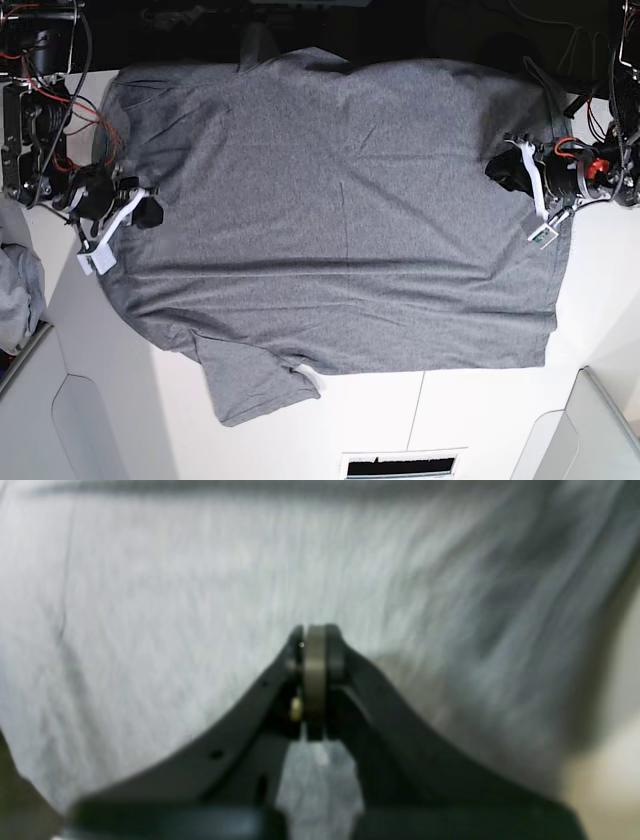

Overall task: Layout the t-shirt on the table in an organized manner, then fold the t-shirt properly
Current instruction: 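Grasp the shirt hem with both grippers and stretch it apart, then drag the hem corners with both grippers outward to smooth the shirt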

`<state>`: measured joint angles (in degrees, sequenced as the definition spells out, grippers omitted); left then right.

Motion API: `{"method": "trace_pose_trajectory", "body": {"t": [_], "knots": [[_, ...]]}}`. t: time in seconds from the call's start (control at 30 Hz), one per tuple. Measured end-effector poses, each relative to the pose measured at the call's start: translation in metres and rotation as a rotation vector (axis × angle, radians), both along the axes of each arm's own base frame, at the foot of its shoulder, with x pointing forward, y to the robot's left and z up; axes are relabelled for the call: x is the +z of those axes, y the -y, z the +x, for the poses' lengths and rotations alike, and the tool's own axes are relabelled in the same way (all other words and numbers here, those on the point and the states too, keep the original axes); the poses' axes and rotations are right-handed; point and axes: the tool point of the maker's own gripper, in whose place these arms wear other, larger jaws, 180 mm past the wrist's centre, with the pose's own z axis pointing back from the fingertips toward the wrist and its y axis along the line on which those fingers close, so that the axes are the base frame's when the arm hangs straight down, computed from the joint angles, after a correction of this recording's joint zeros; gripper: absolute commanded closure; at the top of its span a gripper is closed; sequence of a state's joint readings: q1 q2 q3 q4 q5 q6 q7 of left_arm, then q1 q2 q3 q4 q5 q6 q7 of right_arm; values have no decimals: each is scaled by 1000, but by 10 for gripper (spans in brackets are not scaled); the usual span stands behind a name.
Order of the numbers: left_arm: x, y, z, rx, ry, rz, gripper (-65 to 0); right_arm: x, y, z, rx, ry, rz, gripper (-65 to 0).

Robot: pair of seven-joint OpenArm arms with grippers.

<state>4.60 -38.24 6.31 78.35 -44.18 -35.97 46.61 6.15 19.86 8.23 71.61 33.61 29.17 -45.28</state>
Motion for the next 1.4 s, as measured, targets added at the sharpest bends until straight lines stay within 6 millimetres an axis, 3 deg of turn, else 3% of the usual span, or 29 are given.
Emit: {"method": "trace_pose_trajectory", "body": {"t": [0.13, 0.33, 0.57, 0.77, 0.9, 1.2, 1.4], "knots": [[-15, -4, -19, 8, -23, 37, -163, -19, 3, -31, -22, -51, 19, 0], [-27, 5, -5, 42, 50, 43, -163, -24, 13, -29, -19, 4, -61, 0], [-37, 3, 47, 165, 82, 0, -163, -22, 25, -7, -59, 59, -107, 0], [-33, -11, 90, 251, 90, -8, -163, -25, 40, 29, -132, 84, -87, 0], [-28, -12, 107, 273, 89, -3, -163, -22, 43, 48, -165, 104, -72, 0], [-22, -12, 115, 283, 80, -5, -167, -3, 50, 78, -166, 137, -109, 0], [4, -16, 103, 229, 50, -84, -229, 20, 49, 93, -164, 195, -109, 0]]}}
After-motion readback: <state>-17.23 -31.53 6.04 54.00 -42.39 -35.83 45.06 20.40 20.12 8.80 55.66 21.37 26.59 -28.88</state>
